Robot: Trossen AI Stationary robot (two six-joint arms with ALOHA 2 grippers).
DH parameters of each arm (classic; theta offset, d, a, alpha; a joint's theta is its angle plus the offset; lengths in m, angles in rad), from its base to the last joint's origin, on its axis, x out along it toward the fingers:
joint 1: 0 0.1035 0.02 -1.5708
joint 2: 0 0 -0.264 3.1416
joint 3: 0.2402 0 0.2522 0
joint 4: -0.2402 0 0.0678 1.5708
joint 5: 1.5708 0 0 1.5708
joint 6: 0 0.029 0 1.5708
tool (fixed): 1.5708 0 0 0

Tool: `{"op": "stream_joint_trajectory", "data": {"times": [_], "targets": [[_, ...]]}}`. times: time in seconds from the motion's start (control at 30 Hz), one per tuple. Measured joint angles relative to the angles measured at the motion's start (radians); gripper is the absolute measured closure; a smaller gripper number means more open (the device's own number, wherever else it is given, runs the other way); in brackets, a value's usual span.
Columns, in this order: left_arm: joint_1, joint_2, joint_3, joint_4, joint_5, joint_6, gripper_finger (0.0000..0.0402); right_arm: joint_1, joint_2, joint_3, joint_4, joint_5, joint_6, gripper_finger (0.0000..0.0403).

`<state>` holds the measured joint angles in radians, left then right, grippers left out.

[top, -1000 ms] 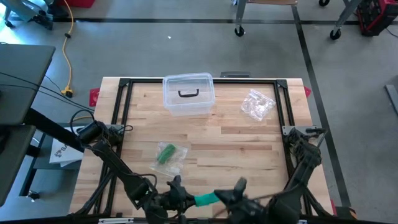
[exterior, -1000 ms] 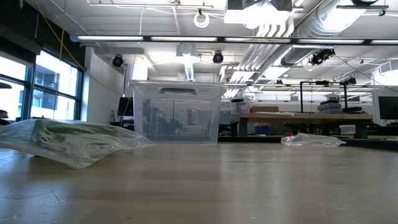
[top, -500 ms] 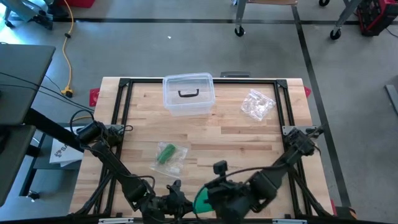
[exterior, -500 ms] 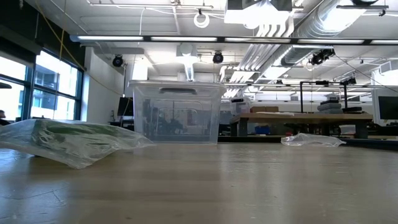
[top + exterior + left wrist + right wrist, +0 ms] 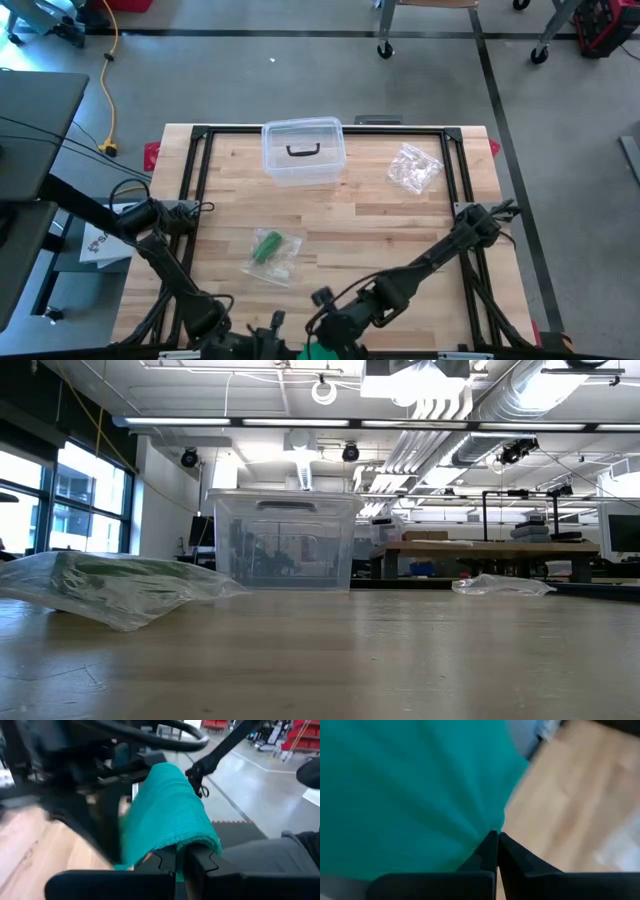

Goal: Roll bandage
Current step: Roll the dark green bandage

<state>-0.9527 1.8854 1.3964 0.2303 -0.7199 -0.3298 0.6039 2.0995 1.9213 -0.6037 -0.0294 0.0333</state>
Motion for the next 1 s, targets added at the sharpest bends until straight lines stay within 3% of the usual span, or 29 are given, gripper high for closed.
{"op": "stream_joint_trajectory", "data": {"times": [0.17, 0.4, 0.5, 0.77, 0.9, 1.0], "targets": [[-0.024, 0.000, 0.000, 0.121, -0.042, 0.154, 0.0396, 0.036, 0.000, -0.028, 0.230, -0.149, 0.005, 0.0403], [-0.033, 0.000, 0.000, 0.293, -0.042, 0.384, 0.0396, 0.071, 0.000, -0.032, 0.435, -0.155, 0.068, 0.0396], [-0.032, 0.000, 0.000, 0.308, -0.044, 0.413, 0.0396, 0.071, 0.001, -0.020, 0.427, -0.155, 0.079, 0.0365], [-0.031, 0.000, 0.002, 0.296, -0.080, 0.429, 0.0396, 0.068, -0.057, 0.021, 0.301, -0.154, 0.101, 0.0235], [-0.030, -0.004, 0.003, 0.277, -0.153, 0.438, 0.0396, 0.081, -0.106, 0.021, 0.243, -0.085, 0.145, 0.0214], [-0.021, -0.004, 0.004, 0.278, -0.162, 0.453, 0.0396, 0.106, -0.126, 0.021, 0.238, 0.045, 0.170, 0.0214]]}}
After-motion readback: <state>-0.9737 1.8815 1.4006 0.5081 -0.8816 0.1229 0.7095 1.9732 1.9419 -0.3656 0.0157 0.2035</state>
